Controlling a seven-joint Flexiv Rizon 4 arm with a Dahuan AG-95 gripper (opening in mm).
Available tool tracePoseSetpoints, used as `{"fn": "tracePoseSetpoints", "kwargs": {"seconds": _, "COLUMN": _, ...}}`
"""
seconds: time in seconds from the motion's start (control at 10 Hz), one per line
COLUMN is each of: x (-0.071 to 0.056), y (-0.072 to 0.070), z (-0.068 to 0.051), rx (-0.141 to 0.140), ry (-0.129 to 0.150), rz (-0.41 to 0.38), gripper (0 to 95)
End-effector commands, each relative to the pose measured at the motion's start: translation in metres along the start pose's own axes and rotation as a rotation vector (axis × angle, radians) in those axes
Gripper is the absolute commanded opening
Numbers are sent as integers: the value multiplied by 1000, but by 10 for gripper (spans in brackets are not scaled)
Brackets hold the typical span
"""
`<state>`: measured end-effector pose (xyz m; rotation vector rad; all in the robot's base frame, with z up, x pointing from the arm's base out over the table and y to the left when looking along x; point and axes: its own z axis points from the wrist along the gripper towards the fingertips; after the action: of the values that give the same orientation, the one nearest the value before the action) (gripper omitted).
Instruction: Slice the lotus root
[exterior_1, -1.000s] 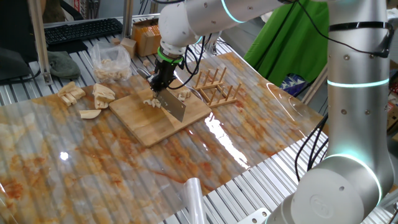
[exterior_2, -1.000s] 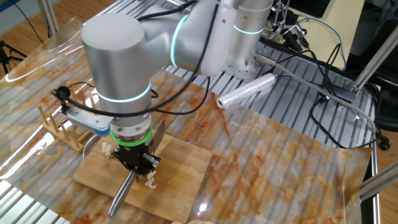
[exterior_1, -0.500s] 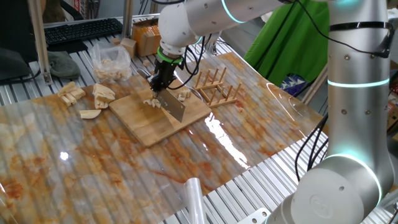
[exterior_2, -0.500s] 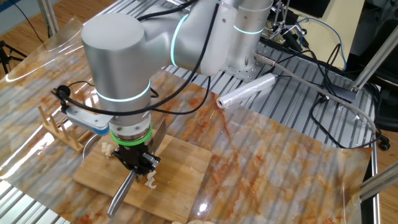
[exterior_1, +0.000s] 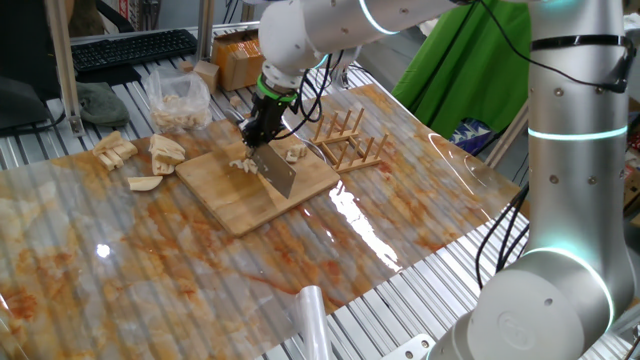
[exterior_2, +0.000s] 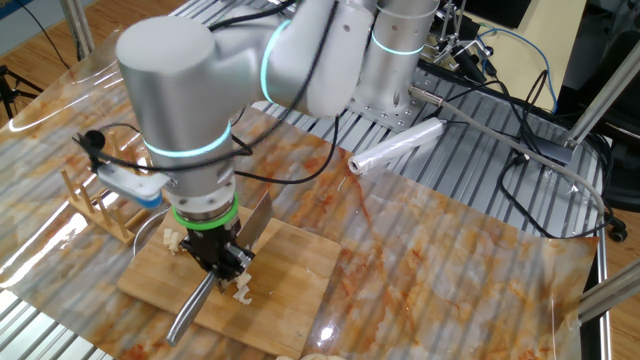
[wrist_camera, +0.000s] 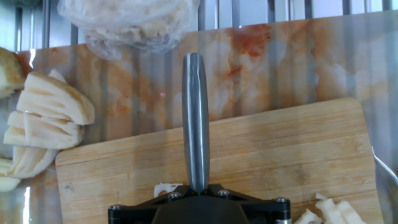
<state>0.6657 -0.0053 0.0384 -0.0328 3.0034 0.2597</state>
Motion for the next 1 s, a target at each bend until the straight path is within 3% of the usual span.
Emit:
{"fn": "tracePoseSetpoints", "kwargs": {"seconds": 0.1, "x": 3, "y": 2, "z": 0, "rx": 35, "ry": -19, "rz": -26, "gripper": 0}}
{"fn": "tracePoseSetpoints", "kwargs": {"seconds": 0.3, "x": 7, "y": 4, "z": 4, "rx": 37, "ry": -15, "rz": -25, "gripper": 0}}
{"fn": "tracePoseSetpoints", "kwargs": {"seconds": 0.5, "x": 2, "y": 2, "z": 2, "rx": 61, "ry": -19, "rz": -35, "gripper": 0}}
{"fn": "tracePoseSetpoints", "kwargs": {"seconds": 1.0, "x": -3, "y": 8, "z": 0, "rx": 53, "ry": -1, "rz": -7, "gripper": 0}}
